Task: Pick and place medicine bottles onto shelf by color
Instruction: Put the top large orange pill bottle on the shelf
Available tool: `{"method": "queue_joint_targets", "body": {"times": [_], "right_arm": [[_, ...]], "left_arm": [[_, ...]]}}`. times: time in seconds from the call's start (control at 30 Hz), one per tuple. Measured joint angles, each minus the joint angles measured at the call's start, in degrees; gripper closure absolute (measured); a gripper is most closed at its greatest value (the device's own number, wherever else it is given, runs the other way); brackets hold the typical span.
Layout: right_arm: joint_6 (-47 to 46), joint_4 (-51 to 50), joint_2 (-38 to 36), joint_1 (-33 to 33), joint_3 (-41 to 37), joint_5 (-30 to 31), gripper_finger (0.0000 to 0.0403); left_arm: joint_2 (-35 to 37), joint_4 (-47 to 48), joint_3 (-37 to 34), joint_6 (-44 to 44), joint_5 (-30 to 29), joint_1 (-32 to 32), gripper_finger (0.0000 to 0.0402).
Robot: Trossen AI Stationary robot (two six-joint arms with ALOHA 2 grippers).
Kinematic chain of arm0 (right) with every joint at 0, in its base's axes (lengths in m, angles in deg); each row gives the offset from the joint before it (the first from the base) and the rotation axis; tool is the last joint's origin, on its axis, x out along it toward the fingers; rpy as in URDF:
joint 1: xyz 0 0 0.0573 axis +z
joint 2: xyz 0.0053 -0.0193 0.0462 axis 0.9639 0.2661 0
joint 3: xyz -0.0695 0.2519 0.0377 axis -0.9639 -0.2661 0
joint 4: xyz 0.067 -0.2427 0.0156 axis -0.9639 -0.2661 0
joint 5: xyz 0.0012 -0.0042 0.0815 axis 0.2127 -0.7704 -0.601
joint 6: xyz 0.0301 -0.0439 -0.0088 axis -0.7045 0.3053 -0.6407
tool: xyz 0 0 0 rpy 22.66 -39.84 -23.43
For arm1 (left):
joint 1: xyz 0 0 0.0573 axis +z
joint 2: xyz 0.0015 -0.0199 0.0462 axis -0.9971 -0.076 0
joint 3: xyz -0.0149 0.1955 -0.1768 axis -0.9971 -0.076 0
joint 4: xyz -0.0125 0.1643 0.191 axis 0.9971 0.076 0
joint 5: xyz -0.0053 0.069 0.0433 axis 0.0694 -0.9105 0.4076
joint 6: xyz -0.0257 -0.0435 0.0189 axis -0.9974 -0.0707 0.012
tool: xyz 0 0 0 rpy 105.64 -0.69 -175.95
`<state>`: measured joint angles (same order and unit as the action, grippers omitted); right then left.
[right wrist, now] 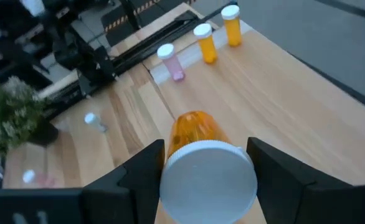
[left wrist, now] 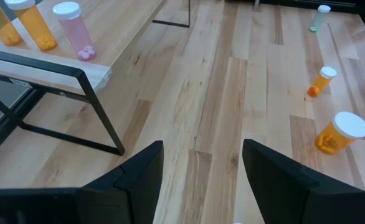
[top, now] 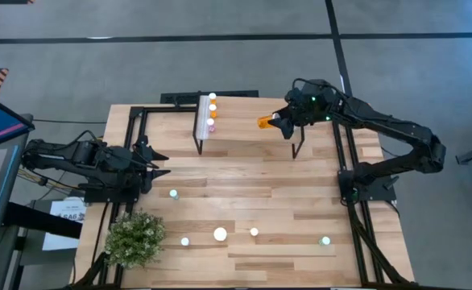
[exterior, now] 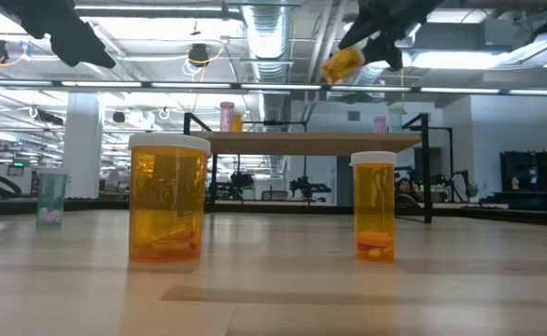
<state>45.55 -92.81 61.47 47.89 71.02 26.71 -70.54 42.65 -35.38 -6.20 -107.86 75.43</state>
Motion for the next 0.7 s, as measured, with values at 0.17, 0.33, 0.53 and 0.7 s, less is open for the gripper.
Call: {"method": "queue_joint_targets", "body": {"times": [0.17,0.33,0.53,0.7], "right_arm": [[2.78,-9.12,3.7,0.33,6.12,2.1,0.0173],[4.31,-21.37,11.47,-0.48,15.64,5.6,0.0173],[7.13,-31.41,20.79,-3.11,27.51,6.05,0.0173],[9.32,-39.06,27.22,-4.99,36.03,6.27,0.0173]], "left_arm": [[0.0,0.01,0.0,0.02,0.0,-0.01,0.0196],[-0.02,0.01,0.0,0.0,0.02,-0.01,0.0196],[-0.02,0.01,0.0,0.02,0.02,-0.01,0.0196],[-0.01,0.01,0.0,0.01,0.02,0.0,0.0196]]}}
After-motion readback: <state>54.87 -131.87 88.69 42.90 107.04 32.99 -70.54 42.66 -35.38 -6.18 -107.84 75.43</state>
